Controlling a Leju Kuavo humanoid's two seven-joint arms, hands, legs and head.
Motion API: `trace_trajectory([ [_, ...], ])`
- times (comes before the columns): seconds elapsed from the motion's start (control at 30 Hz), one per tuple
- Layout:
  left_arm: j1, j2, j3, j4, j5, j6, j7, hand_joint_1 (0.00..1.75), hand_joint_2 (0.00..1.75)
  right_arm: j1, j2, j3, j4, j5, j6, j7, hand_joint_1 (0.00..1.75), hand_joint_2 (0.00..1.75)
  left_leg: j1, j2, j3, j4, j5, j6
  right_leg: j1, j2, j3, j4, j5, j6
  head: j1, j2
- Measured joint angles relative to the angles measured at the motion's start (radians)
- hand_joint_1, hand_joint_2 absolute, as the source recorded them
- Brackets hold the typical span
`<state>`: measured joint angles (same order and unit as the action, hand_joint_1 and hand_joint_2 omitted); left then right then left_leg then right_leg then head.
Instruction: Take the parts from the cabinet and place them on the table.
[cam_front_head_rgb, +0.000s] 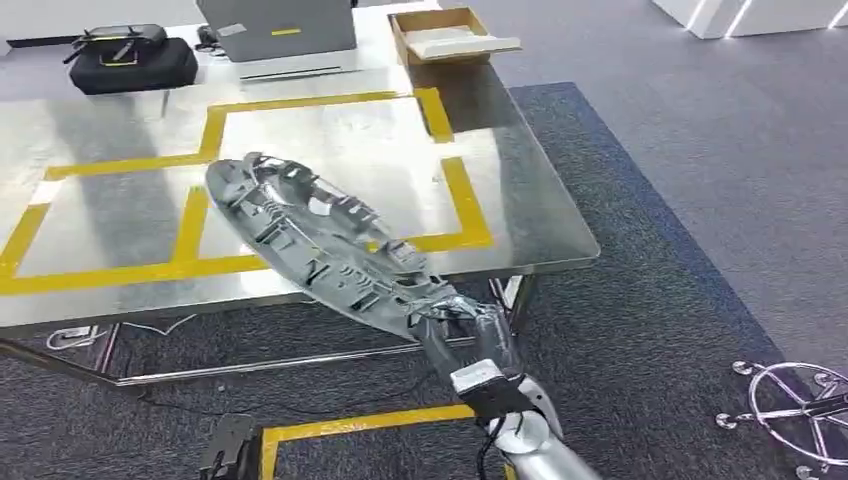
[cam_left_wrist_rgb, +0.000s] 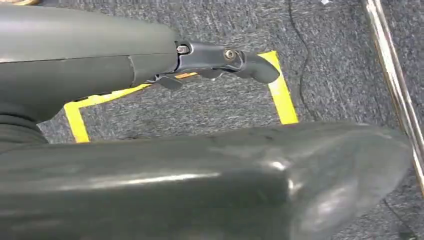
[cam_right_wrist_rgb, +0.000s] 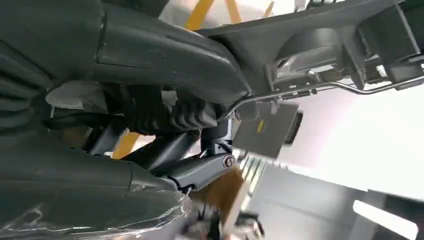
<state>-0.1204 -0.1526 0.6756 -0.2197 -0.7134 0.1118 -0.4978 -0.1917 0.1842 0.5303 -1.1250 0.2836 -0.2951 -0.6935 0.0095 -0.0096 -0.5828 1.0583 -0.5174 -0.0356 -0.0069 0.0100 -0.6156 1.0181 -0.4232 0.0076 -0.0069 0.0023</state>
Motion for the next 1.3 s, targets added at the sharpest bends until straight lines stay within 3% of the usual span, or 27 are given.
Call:
trace_trajectory([
  [0.07, -0.002, 0.0, -0.002, 0.0, -0.009, -0.001, 0.007, 0.0, 0.0, -0.005, -0.01, 0.012, 0.0, 0.062, -0.055, 0.0, 1.75, 1.75, 0.002, 0.0, -0.076, 0.156, -0.073, -0.004, 0.001, 0.0, -0.002, 0.0, -0.001, -0.004, -0.003, 0.0],
  [0.1, -0.001, 0.0, -0.003, 0.0, -0.01, -0.002, 0.01, 0.0, 0.0, -0.009, -0.015, 0.016, 0.0, 0.099, -0.086, 0.0, 1.75, 1.75, 0.002, 0.0, -0.109, 0.218, -0.092, -0.005, 0.001, 0.0, -0.002, 0.0, -0.001, -0.004, -0.004, 0.0],
  [0.13, -0.001, 0.0, -0.005, 0.0, -0.013, -0.003, 0.013, 0.0, 0.0, -0.016, -0.021, 0.021, 0.0, 0.142, -0.124, 0.0, 1.75, 1.75, 0.002, 0.0, -0.124, 0.238, -0.085, -0.006, 0.001, 0.002, -0.002, 0.0, -0.001, -0.004, -0.003, 0.0],
  [0.17, -0.003, 0.0, -0.006, 0.0, -0.017, -0.003, 0.014, 0.0, 0.0, -0.025, -0.027, 0.027, 0.001, 0.174, -0.152, 0.0, 1.75, 1.75, 0.002, 0.0, -0.115, 0.212, -0.054, -0.005, 0.0, 0.004, -0.001, 0.0, -0.001, -0.004, -0.004, 0.0],
  [0.2, -0.006, 0.0, -0.008, 0.0, -0.019, -0.005, 0.016, 0.0, 0.0, -0.034, -0.033, 0.035, 0.001, 0.211, -0.188, 0.0, 1.75, 1.75, 0.004, 0.0, -0.087, 0.147, -0.008, -0.005, 0.0, 0.004, 0.0, 0.001, -0.001, -0.002, -0.005, 0.0],
  [0.27, -0.014, -0.001, -0.014, 0.0, -0.023, -0.005, 0.019, 0.0, 0.0, -0.048, -0.036, 0.039, 0.0, 0.225, -0.229, 0.0, 1.75, 1.75, 0.008, 0.004, -0.012, -0.014, 0.077, -0.007, -0.002, 0.004, 0.004, 0.002, -0.004, 0.008, -0.005, 0.0],
  [0.3, -0.019, -0.006, -0.018, 0.0, -0.026, -0.006, 0.021, 0.0, 0.0, -0.054, -0.036, 0.039, -0.001, 0.217, -0.239, 0.0, 1.75, 1.75, 0.006, 0.004, 0.005, -0.046, 0.066, -0.008, 0.007, 0.003, 0.0, 0.008, -0.006, 0.017, -0.006, 0.0],
  [0.33, -0.021, -0.008, -0.021, 0.0, -0.028, -0.008, 0.023, 0.0, 0.0, -0.061, -0.037, 0.039, -0.007, 0.207, -0.249, 0.0, 1.75, 1.75, 0.006, 0.0, 0.0, -0.051, 0.065, 0.004, 0.008, 0.003, -0.004, 0.009, -0.004, 0.022, -0.005, 0.0],
  [0.47, -0.018, -0.011, -0.024, 0.0, -0.03, -0.011, 0.026, 0.0, 0.0, -0.069, -0.042, 0.037, -0.036, 0.176, -0.235, 0.002, 1.75, 1.75, 0.007, 0.0, -0.001, -0.054, 0.068, 0.028, 0.003, 0.0, -0.012, 0.014, -0.012, 0.042, -0.006, 0.0],
  [0.5, -0.019, -0.011, -0.025, 0.0, -0.032, -0.012, 0.026, 0.0, 0.0, -0.071, -0.043, 0.037, -0.043, 0.175, -0.228, 0.001, 1.75, 1.75, 0.007, 0.001, 0.001, -0.054, 0.067, 0.035, 0.004, -0.002, -0.029, 0.054, -0.038, 0.046, 0.0, 0.0],
  [0.57, -0.02, -0.013, -0.028, 0.0, -0.035, -0.015, 0.028, 0.0, 0.0, -0.072, -0.047, 0.041, -0.05, 0.185, -0.227, 0.0, 1.75, 1.75, 0.006, 0.001, 0.001, -0.053, 0.065, 0.042, 0.004, -0.003, -0.111, 0.229, -0.115, 0.051, 0.0, 0.0],
  [0.6, -0.02, -0.013, -0.029, 0.0, -0.037, -0.015, 0.031, 0.0, 0.0, -0.069, -0.049, 0.043, -0.053, 0.192, -0.231, 0.0, 1.75, 1.75, 0.005, 0.001, 0.001, -0.053, 0.064, 0.043, 0.004, -0.002, -0.148, 0.303, -0.138, 0.051, 0.002, 0.0],
  [0.63, -0.019, -0.013, -0.029, 0.0, -0.037, -0.015, 0.032, 0.0, 0.0, -0.066, -0.053, 0.047, -0.056, 0.197, -0.238, 0.0, 1.75, 1.75, 0.004, 0.001, 0.002, -0.053, 0.063, 0.044, 0.004, -0.002, -0.166, 0.332, -0.139, 0.05, 0.001, 0.0],
  [0.67, -0.019, -0.014, -0.029, 0.0, -0.037, -0.014, 0.032, 0.0, 0.0, -0.063, -0.055, 0.05, -0.056, 0.201, -0.246, 0.0, 1.75, 1.75, 0.003, 0.0, 0.005, -0.053, 0.062, 0.046, 0.004, -0.002, -0.159, 0.314, -0.118, 0.047, 0.001, 0.0],
  [0.7, -0.019, -0.014, -0.03, 0.0, -0.037, -0.014, 0.032, 0.0, 0.0, -0.061, -0.057, 0.053, -0.058, 0.203, -0.257, 0.0, 1.75, 1.75, 0.002, -0.003, 0.008, -0.053, 0.06, 0.045, 0.004, -0.002, -0.131, 0.25, -0.077, 0.043, 0.001, 0.0],
  [0.77, -0.019, -0.016, -0.03, 0.0, -0.037, -0.015, 0.031, 0.0, 0.0, -0.062, -0.06, 0.062, -0.061, 0.203, -0.271, 0.0, 1.75, 1.75, 0.002, -0.005, 0.017, -0.053, 0.053, 0.041, 0.005, -0.003, -0.037, 0.058, 0.015, 0.034, 0.001, 0.0],
  [0.8, -0.02, -0.017, -0.03, 0.0, -0.037, -0.015, 0.031, 0.0, 0.0, -0.064, -0.061, 0.065, -0.063, 0.199, -0.273, 0.0, 1.75, 1.75, -0.004, -0.005, 0.016, -0.053, 0.05, 0.035, 0.008, -0.002, -0.01, 0.026, -0.001, 0.032, 0.0, 0.0],
  [0.87, -0.019, -0.017, -0.03, 0.0, -0.034, -0.015, 0.029, 0.0, 0.0, -0.063, -0.062, 0.074, -0.068, 0.17, -0.266, -0.001, 1.75, 1.75, -0.004, -0.004, 0.01, -0.052, 0.053, 0.026, 0.009, 0.001, -0.011, 0.011, -0.002, 0.027, -0.003, 0.0],
  [0.93, -0.018, -0.018, -0.03, 0.0, -0.026, -0.019, 0.022, 0.0, 0.0, -0.062, -0.064, 0.076, -0.072, 0.093, -0.201, 0.0, 1.75, 1.75, -0.002, -0.003, 0.013, -0.058, 0.052, 0.016, 0.012, 0.003, -0.011, 0.012, -0.004, 0.017, -0.003, 0.0],
  [1.0, -0.018, -0.017, -0.029, 0.0, -0.018, -0.024, 0.021, 0.0, 0.0, -0.061, -0.063, 0.074, -0.078, 0.001, -0.109, 0.001, 1.75, 1.75, -0.001, -0.001, -0.001, -0.021, 0.021, 0.004, 0.003, 0.001, -0.004, 0.001, -0.001, 0.006, -0.008, 0.0],
  [1.07, -0.018, -0.016, -0.029, 0.0, -0.016, -0.025, 0.022, 0.0, 0.0, -0.06, -0.059, 0.069, -0.079, -0.058, -0.038, 0.005, 1.75, 1.75, 0.0, -0.001, -0.076, 0.125, -0.051, 0.0, 0.003, 0.004, -0.005, -0.002, -0.02, -0.009, -0.01, 0.0],
  [1.1, -0.015, -0.016, -0.029, 0.0, -0.017, -0.026, 0.023, 0.0, 0.0, -0.059, -0.056, 0.064, -0.079, -0.073, -0.01, 0.012, 1.75, 1.75, 0.0, -0.001, -0.121, 0.209, -0.076, -0.001, 0.004, 0.003, -0.003, -0.001, -0.024, -0.011, -0.01, 0.0],
  [1.13, -0.011, -0.015, -0.029, 0.0, -0.018, -0.027, 0.023, 0.0, 0.0, -0.057, -0.055, 0.06, -0.076, -0.087, 0.014, 0.022, 1.75, 1.75, 0.0, -0.001, -0.152, 0.259, -0.078, -0.002, 0.004, 0.003, 0.004, -0.001, -0.029, -0.01, -0.011, 0.0],
  [1.17, -0.008, -0.015, -0.029, 0.0, -0.019, -0.029, 0.023, 0.0, 0.0, -0.056, -0.055, 0.056, -0.073, -0.09, 0.025, 0.025, 1.75, 1.75, 0.0, -0.001, -0.154, 0.254, -0.053, -0.002, 0.004, 0.003, 0.013, -0.001, -0.034, -0.009, -0.01, 0.0],
  [1.2, -0.007, -0.015, -0.029, 0.0, -0.019, -0.03, 0.023, 0.0, 0.0, -0.054, -0.055, 0.051, -0.07, -0.096, 0.04, 0.027, 1.75, 1.75, 0.001, -0.001, -0.139, 0.206, -0.006, -0.002, 0.003, 0.002, 0.024, -0.001, -0.041, -0.007, -0.01, 0.0],
  [1.27, -0.006, -0.011, -0.029, 0.0, -0.019, -0.03, 0.023, 0.0, 0.0, -0.053, -0.052, 0.044, -0.067, -0.102, 0.054, 0.027, 1.75, 1.75, 0.002, 0.002, -0.067, 0.043, 0.097, -0.003, -0.001, 0.0, 0.05, -0.001, -0.052, 0.005, -0.01, 0.0],
  [1.3, -0.004, -0.011, -0.029, 0.0, -0.019, -0.03, 0.023, 0.0, 0.0, -0.054, -0.051, 0.039, -0.066, -0.103, 0.056, 0.027, 1.75, 1.75, 0.002, 0.006, -0.04, -0.014, 0.111, -0.005, 0.002, 0.0, 0.046, -0.002, -0.06, 0.013, -0.011, 0.0],
])
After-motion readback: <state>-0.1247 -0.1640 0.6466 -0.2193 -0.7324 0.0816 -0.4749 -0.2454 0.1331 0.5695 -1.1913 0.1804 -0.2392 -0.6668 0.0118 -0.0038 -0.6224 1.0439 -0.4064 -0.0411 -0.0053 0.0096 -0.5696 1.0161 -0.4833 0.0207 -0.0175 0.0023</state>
